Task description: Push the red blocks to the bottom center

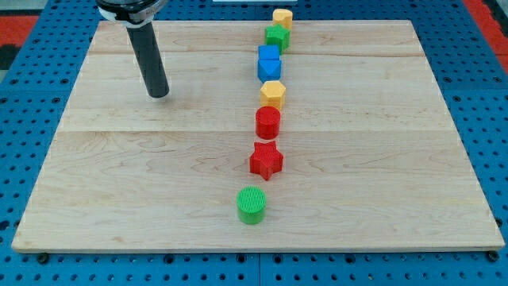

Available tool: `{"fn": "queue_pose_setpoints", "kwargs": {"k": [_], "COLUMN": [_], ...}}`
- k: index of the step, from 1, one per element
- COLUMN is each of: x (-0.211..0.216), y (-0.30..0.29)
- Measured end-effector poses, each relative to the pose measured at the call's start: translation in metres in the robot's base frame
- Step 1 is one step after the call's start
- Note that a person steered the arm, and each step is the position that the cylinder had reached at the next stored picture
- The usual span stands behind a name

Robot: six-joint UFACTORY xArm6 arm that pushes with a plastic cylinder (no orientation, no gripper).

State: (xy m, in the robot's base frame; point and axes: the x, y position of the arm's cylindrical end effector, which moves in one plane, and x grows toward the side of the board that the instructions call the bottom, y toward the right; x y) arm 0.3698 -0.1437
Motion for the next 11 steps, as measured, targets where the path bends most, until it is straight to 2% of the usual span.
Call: {"fn": "queue_pose_setpoints", "kwargs": {"k": [1,4,5,7,9,10,11], "x": [0.014,0.027,0.035,0.107,0.115,0.111,0.131], "y": [0.048,0.135,0.152,0.171,0.179,0.207,0.204]}}
